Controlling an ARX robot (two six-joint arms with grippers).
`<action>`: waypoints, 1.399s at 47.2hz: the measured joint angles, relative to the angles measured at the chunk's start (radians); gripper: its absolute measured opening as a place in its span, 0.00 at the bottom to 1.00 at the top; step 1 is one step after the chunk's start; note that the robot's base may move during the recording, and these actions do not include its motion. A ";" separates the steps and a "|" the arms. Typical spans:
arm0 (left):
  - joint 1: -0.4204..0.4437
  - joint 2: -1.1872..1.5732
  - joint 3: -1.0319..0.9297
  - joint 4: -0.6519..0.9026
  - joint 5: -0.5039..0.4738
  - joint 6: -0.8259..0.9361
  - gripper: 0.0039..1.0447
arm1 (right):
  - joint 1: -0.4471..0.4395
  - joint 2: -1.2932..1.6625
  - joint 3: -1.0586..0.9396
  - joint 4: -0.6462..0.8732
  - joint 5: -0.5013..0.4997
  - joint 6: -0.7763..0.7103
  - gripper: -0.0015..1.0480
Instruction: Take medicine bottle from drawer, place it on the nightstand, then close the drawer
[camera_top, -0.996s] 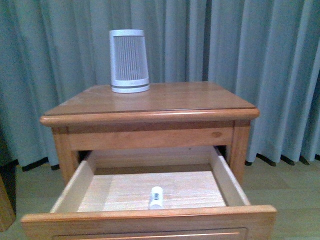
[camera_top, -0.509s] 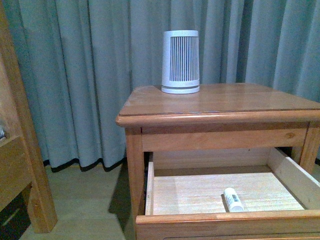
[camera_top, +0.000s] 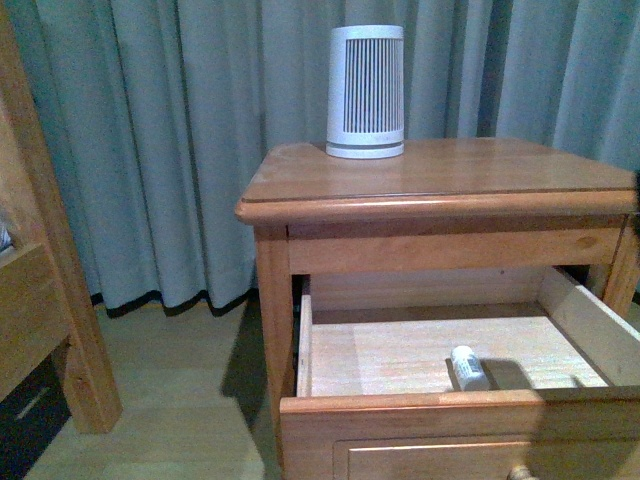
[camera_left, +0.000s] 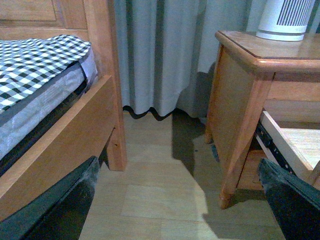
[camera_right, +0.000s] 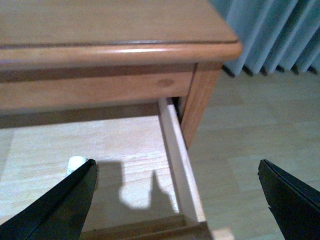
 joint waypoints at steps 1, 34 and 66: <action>0.000 0.000 0.000 0.000 0.000 0.000 0.94 | 0.003 0.039 0.030 -0.014 -0.007 0.005 0.93; 0.000 0.000 0.000 0.000 0.000 0.000 0.94 | 0.114 0.762 0.499 -0.135 -0.074 0.121 0.93; 0.000 0.000 0.000 0.000 0.000 0.000 0.94 | 0.166 0.667 0.503 -0.202 -0.025 0.189 0.26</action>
